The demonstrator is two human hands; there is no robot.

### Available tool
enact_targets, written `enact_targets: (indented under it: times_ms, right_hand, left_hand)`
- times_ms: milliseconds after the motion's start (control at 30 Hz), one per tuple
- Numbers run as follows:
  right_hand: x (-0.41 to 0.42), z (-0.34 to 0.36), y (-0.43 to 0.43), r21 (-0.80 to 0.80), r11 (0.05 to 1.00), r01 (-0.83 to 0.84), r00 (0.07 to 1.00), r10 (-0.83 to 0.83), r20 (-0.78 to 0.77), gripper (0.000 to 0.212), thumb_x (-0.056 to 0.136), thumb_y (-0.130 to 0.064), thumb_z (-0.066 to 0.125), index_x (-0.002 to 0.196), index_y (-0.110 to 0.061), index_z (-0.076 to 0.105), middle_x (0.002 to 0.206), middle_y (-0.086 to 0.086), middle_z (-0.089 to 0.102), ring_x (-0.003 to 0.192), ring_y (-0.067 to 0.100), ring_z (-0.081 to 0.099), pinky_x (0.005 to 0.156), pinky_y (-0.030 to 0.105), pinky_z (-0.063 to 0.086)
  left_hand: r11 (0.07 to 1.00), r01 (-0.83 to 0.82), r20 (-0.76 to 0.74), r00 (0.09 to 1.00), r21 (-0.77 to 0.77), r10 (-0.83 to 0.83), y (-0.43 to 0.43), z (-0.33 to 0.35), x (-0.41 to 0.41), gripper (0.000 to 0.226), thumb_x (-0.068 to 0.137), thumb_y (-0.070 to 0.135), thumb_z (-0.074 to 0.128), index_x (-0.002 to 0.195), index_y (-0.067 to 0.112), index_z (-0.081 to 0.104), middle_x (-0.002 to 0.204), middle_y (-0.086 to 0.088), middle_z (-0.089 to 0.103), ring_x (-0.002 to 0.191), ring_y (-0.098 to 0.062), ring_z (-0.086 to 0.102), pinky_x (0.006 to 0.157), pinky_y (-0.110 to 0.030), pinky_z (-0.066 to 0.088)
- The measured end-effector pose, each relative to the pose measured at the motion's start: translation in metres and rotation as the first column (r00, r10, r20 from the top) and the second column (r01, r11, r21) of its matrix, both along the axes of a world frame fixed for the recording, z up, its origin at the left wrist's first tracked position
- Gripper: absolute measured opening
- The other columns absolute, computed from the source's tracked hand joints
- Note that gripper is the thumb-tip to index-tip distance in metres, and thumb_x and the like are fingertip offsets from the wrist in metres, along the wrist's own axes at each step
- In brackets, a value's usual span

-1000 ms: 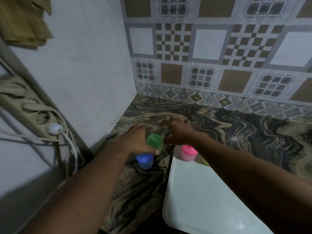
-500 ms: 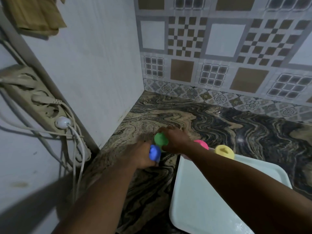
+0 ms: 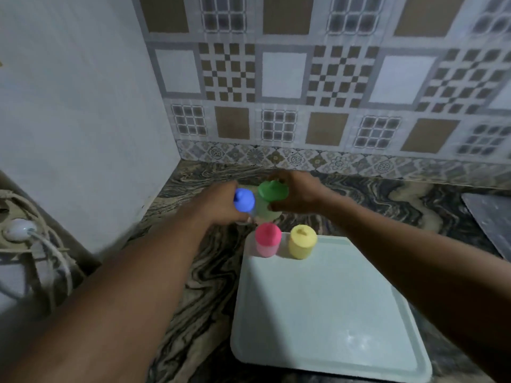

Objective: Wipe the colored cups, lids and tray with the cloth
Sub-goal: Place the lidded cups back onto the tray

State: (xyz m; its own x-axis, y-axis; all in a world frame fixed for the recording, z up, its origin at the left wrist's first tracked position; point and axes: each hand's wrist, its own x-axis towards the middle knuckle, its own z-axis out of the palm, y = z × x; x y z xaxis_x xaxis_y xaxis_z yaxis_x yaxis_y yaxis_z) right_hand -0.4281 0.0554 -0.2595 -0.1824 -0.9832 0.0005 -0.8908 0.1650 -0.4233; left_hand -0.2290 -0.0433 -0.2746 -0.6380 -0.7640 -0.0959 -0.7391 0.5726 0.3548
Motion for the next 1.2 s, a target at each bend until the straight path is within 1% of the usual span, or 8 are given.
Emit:
enact_targets:
  times_ms: [133, 267, 467, 533, 667, 767, 900, 1200]
  right_hand:
    - [-0.051, 0.013, 0.047, -0.007, 0.995, 0.102, 0.995, -0.102, -0.023, 0.068, 0.067, -0.04, 0.084, 0.128, -0.026, 0.058, 0.123, 0.007, 0.068, 0.109, 0.03, 0.063, 0.089, 0.04, 0.051]
    - [-0.102, 0.005, 0.102, 0.022, 0.967, 0.252, 0.968, -0.252, -0.009, 0.066, 0.065, -0.04, 0.083, 0.124, -0.024, 0.056, 0.119, 0.008, 0.067, 0.103, 0.03, 0.063, 0.087, 0.042, 0.052]
    - [-0.134, -0.033, 0.155, 0.123, 0.916, 0.381, 0.923, -0.385, 0.005, 0.072, 0.055, -0.052, 0.079, 0.119, -0.027, 0.057, 0.116, 0.006, 0.066, 0.103, 0.027, 0.062, 0.088, 0.04, 0.051]
    - [-0.139, -0.048, 0.163, 0.152, 0.91, 0.385, 0.919, -0.393, 0.028, 0.08, 0.048, -0.059, 0.073, 0.119, -0.028, 0.056, 0.117, 0.007, 0.065, 0.105, 0.028, 0.062, 0.09, 0.041, 0.051]
    - [-0.144, -0.072, 0.17, 0.192, 0.899, 0.395, 0.912, -0.408, 0.036, 0.072, 0.059, -0.047, 0.083, 0.122, -0.025, 0.055, 0.119, 0.008, 0.064, 0.107, 0.028, 0.061, 0.088, 0.036, 0.049]
    - [-0.146, -0.086, 0.17, 0.219, 0.89, 0.4, 0.908, -0.418, 0.041, 0.08, 0.043, -0.066, 0.063, 0.116, -0.035, 0.048, 0.119, 0.002, 0.061, 0.111, 0.027, 0.059, 0.097, 0.049, 0.046]
    - [-0.15, -0.102, 0.169, 0.249, 0.895, 0.37, 0.919, -0.392, 0.043, 0.082, 0.041, -0.07, 0.055, 0.116, -0.038, 0.043, 0.12, 0.001, 0.062, 0.111, 0.029, 0.06, 0.098, 0.053, 0.045]
    - [-0.141, -0.093, 0.168, 0.246, 0.88, 0.406, 0.91, -0.414, -0.021, 0.084, 0.066, -0.055, 0.074, 0.138, -0.032, 0.038, 0.137, 0.007, 0.054, 0.127, 0.032, 0.049, 0.102, 0.053, 0.038]
  left_hand:
    - [0.989, 0.142, -0.041, 0.989, -0.034, -0.143, 0.022, 0.016, -0.064, 0.064, 0.061, 0.051, 0.087, 0.106, 0.017, 0.056, 0.102, -0.003, 0.06, 0.086, -0.023, 0.054, 0.067, -0.031, 0.037]
    - [0.948, 0.318, -0.008, 0.948, -0.023, -0.318, 0.058, 0.011, -0.127, 0.065, 0.061, 0.053, 0.086, 0.106, 0.018, 0.055, 0.107, -0.004, 0.06, 0.088, -0.023, 0.052, 0.068, -0.03, 0.035]
    - [0.878, 0.476, 0.135, 0.874, -0.041, -0.467, 0.1, -0.021, -0.182, 0.073, 0.054, 0.066, 0.081, 0.105, 0.02, 0.057, 0.112, -0.007, 0.064, 0.104, -0.031, 0.061, 0.085, -0.037, 0.052]
    - [0.866, 0.497, 0.178, 0.858, -0.053, -0.482, 0.109, -0.032, -0.191, 0.071, 0.057, 0.064, 0.081, 0.109, 0.02, 0.059, 0.114, -0.008, 0.064, 0.109, -0.031, 0.059, 0.088, -0.036, 0.05]
    - [0.859, 0.508, 0.284, 0.835, -0.068, -0.472, 0.12, -0.048, -0.199, 0.073, 0.063, 0.063, 0.079, 0.119, 0.022, 0.055, 0.128, -0.008, 0.054, 0.125, -0.032, 0.046, 0.098, -0.039, 0.041]
    - [0.859, 0.507, 0.374, 0.812, -0.073, -0.448, 0.12, -0.056, -0.201, 0.075, 0.064, 0.062, 0.078, 0.123, 0.024, 0.053, 0.134, -0.007, 0.049, 0.132, -0.031, 0.037, 0.103, -0.043, 0.037]
    - [0.862, 0.501, 0.456, 0.786, -0.075, -0.417, 0.118, -0.063, -0.199, 0.075, 0.068, 0.057, 0.077, 0.13, 0.024, 0.05, 0.141, -0.008, 0.044, 0.138, -0.033, 0.031, 0.107, -0.046, 0.033]
    - [0.888, 0.456, 0.39, 0.83, -0.06, -0.4, 0.115, -0.059, -0.188, 0.086, 0.067, 0.06, 0.078, 0.137, 0.023, 0.043, 0.143, -0.008, 0.039, 0.135, -0.03, 0.033, 0.108, -0.045, 0.032]
